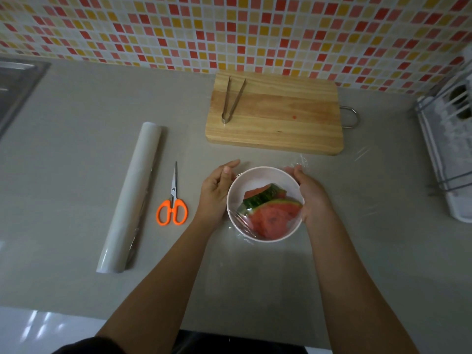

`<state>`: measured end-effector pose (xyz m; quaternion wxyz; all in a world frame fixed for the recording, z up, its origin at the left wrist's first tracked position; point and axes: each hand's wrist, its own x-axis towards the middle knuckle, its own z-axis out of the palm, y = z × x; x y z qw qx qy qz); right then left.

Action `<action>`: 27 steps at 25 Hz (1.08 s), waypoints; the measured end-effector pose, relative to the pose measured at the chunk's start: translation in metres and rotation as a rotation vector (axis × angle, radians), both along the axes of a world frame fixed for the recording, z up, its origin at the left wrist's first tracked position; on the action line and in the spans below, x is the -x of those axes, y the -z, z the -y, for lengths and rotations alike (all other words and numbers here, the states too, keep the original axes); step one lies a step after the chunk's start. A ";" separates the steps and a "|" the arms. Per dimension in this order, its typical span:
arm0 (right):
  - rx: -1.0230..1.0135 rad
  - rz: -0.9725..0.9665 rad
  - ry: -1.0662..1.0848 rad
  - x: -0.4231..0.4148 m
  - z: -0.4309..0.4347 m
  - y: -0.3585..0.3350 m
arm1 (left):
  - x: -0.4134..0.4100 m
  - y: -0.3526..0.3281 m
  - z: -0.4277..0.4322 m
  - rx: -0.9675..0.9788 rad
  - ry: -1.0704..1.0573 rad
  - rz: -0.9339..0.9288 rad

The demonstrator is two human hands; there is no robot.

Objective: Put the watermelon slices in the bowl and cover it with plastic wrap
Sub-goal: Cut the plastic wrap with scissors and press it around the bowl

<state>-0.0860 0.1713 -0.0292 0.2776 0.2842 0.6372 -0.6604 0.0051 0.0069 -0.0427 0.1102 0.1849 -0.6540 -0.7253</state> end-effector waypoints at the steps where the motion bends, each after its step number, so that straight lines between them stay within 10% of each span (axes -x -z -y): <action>1: -0.001 0.000 0.003 0.000 0.000 0.000 | -0.001 0.001 0.000 -0.020 0.007 -0.001; 8: -0.023 0.000 0.045 -0.001 0.002 0.000 | -0.002 0.000 -0.003 0.067 -0.039 0.189; 13: -0.016 0.018 0.070 -0.004 0.002 -0.001 | -0.011 -0.003 -0.012 -0.212 0.095 0.162; 22: -0.007 0.022 -0.005 -0.002 -0.001 -0.005 | -0.019 -0.010 -0.011 0.403 0.021 0.284; 27: 0.077 0.018 0.026 0.000 -0.001 -0.005 | -0.011 -0.022 -0.001 0.347 0.035 0.182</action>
